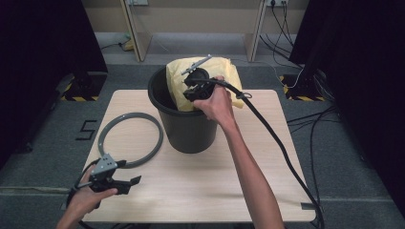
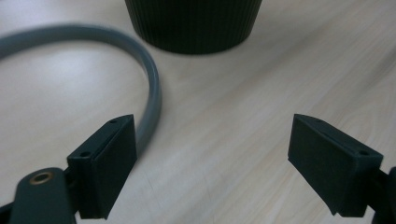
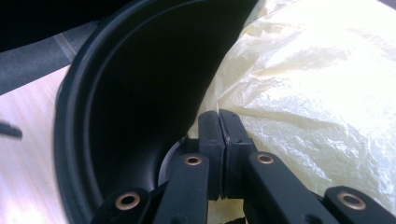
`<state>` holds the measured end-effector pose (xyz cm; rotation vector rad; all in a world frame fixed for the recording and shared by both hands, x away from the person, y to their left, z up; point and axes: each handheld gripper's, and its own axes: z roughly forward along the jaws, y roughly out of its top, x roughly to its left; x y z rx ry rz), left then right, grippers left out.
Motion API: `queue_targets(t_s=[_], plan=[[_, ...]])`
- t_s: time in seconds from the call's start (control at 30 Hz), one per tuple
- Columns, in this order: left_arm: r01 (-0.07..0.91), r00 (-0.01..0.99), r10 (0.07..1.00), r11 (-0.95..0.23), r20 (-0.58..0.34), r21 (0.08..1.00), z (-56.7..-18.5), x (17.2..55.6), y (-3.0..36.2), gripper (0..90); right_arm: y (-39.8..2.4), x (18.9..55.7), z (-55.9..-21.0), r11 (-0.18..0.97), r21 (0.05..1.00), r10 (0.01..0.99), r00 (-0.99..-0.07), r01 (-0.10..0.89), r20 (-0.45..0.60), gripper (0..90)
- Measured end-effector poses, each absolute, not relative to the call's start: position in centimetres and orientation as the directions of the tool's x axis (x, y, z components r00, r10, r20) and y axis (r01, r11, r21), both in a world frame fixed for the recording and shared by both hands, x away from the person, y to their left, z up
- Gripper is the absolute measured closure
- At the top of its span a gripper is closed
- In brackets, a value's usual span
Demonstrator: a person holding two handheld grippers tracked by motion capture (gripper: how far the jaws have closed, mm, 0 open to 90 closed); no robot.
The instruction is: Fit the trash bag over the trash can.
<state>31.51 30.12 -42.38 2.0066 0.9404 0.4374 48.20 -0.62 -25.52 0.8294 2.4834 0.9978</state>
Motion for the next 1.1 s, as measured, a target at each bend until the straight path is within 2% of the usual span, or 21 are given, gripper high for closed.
queue_targets(t_s=[0.17,0.33,0.6,0.73,1.1], plan=[[0.414,0.689,0.723,-0.343,-0.044,0.843,-36.2,33.0,29.7,15.1,-0.1,47.9,-25.8,0.585,0.712,0.608,-0.791,0.388,-0.069,89.5],[0.419,0.721,0.691,-0.371,-0.055,0.829,-32.5,35.1,28.0,15.1,0.3,47.7,-26.1,0.595,0.71,0.596,-0.799,0.377,-0.075,89.2],[0.433,0.732,0.678,-0.38,-0.073,0.817,-29.2,38.3,26.0,15.2,0.6,47.6,-26.3,0.591,0.711,0.592,-0.804,0.381,-0.061,88.8],[0.431,0.724,0.684,-0.349,-0.089,0.832,-27.9,39.7,25.2,15.2,0.6,47.6,-26.3,0.588,0.715,0.591,-0.805,0.378,-0.06,88.6],[0.453,0.667,0.738,-0.291,-0.104,0.843,-25.3,44.6,22.2,19.0,0.7,47.3,-26.2,0.581,0.722,0.589,-0.806,0.376,-0.055,87.9]])
